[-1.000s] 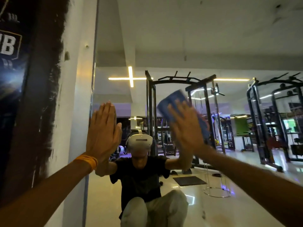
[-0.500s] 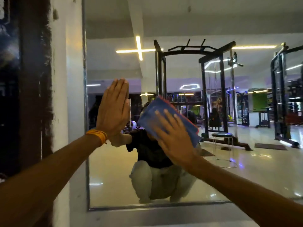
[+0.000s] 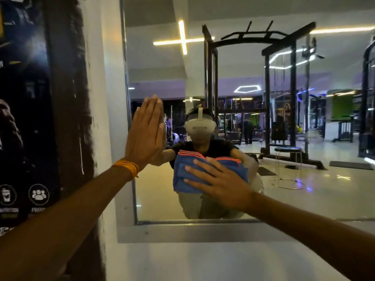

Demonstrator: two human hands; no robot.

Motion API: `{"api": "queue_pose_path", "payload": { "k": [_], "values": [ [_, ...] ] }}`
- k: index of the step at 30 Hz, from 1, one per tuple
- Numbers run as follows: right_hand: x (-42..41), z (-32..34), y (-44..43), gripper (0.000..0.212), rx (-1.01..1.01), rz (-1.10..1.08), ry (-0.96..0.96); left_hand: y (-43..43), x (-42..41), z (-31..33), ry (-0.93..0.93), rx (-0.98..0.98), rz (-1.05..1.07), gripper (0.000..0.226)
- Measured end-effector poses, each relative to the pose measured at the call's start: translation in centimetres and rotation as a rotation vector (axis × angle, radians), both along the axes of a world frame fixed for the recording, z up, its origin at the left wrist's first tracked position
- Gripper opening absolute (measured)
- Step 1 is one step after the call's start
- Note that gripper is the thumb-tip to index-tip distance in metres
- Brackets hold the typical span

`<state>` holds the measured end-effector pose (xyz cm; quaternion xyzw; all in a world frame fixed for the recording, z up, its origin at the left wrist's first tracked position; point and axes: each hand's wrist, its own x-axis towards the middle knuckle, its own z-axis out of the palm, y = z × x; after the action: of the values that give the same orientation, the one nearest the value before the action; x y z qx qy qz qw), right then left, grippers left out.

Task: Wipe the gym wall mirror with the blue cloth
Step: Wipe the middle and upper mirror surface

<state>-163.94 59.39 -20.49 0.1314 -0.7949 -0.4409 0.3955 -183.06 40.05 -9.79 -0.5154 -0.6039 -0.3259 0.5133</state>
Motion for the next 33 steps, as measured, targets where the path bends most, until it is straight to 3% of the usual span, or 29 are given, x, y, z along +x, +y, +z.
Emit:
{"api": "queue_pose_path", "payload": {
  "k": [3, 6, 8, 9, 12, 15, 17, 21, 23, 26, 28, 30, 33],
  "values": [
    [2.7, 4.4, 2.5, 0.063, -0.05, -0.033, 0.116, -0.1, 0.1, -1.4, 0.001, 0.008, 0.003, 0.063],
    [5.1, 8.0, 4.3, 0.057, -0.414, -0.058, 0.429, 0.0, 0.0, -2.4, 0.002, 0.032, 0.008, 0.065],
    [4.2, 5.9, 3.1, 0.06, -0.609, -0.04, 0.553, 0.4, 0.0, -2.6, 0.012, 0.049, 0.021, 0.065],
    [3.4, 3.9, 2.3, 0.062, -0.608, -0.038, 0.54, 0.7, 0.1, -2.5, 0.021, 0.048, 0.023, 0.065],
    [2.3, -0.4, 1.3, 0.062, -0.332, -0.08, 0.316, 2.0, 0.8, -2.3, 0.047, 0.033, 0.02, 0.065],
    [3.6, 2.4, 3.7, 0.053, -0.215, -0.06, 0.287, 3.2, 1.4, -2.5, 0.033, 0.058, 0.014, 0.065],
    [5.5, 5.1, 6.2, 0.056, -0.357, -0.058, 0.458, 3.7, 1.6, -2.9, 0.021, 0.073, 0.035, 0.066],
    [8.9, 5.6, 7.5, 0.054, -0.856, 0.079, 0.811, 5.1, 3.4, -3.8, 0.068, 0.035, 0.036, 0.065],
    [6.8, 1.7, 5.3, 0.055, -0.765, 0.008, 0.725, 6.3, 4.6, -4.1, 0.084, 0.033, 0.027, 0.063],
    [5.4, -3.5, 4.6, 0.05, -0.43, -0.052, 0.396, 7.9, 6.0, -4.7, 0.077, 0.014, 0.036, 0.063],
    [8.5, -2.7, 6.3, 0.053, -0.349, -0.026, 0.366, 8.6, 6.9, -5.7, 0.091, -0.011, 0.031, 0.064],
    [12.5, -1.5, 9.4, 0.057, -0.514, -0.043, 0.506, 9.2, 8.0, -6.7, 0.099, -0.026, 0.03, 0.064],
    [17.3, -0.6, 13.7, 0.066, -1.032, 0.098, 0.815, 9.9, 9.2, -7.8, 0.042, -0.015, 0.035, 0.064]
  ]
}}
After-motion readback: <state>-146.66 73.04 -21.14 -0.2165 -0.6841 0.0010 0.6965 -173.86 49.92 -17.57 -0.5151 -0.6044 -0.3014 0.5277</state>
